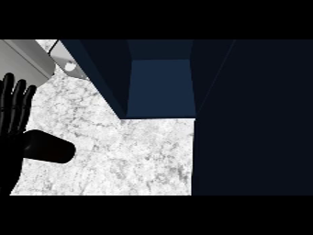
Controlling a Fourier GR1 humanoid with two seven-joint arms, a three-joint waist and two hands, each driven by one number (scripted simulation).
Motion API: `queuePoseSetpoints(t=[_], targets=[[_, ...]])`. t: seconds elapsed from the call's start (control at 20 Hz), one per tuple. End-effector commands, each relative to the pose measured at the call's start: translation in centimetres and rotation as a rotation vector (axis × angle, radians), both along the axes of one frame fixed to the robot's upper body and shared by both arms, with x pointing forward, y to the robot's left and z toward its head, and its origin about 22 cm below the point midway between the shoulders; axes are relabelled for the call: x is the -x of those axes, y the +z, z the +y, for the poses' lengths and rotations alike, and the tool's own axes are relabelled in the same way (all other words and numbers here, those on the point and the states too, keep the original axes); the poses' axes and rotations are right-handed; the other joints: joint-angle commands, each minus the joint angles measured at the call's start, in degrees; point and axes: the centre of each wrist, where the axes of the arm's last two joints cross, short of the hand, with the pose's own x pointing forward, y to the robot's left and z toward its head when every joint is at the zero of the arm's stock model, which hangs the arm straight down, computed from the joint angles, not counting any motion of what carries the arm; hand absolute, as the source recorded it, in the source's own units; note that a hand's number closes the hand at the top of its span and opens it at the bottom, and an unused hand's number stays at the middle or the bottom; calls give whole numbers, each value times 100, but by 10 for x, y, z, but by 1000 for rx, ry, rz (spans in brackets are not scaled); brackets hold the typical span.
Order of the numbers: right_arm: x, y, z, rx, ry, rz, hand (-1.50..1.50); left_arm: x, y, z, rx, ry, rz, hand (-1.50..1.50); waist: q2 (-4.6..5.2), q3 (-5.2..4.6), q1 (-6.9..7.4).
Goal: Pick up the wine, place it into the cabinet and close the cabinet
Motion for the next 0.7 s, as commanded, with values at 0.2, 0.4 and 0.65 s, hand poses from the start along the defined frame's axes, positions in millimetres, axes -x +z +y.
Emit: queuePoseSetpoints(t=[0.2,0.4,0.65], targets=[[25,6,-7,3,-57,-3,-150,-5,17,61,-16,-353,-69,-150,-151,-71,40],[35,1,18,-85,188,113,-150,-8,-4,72,113,-522,153,-150,-143,-63,80],[73,39,19,-96,209,129,-150,6,34,109,125,-574,185,-150,-157,-54,103]])
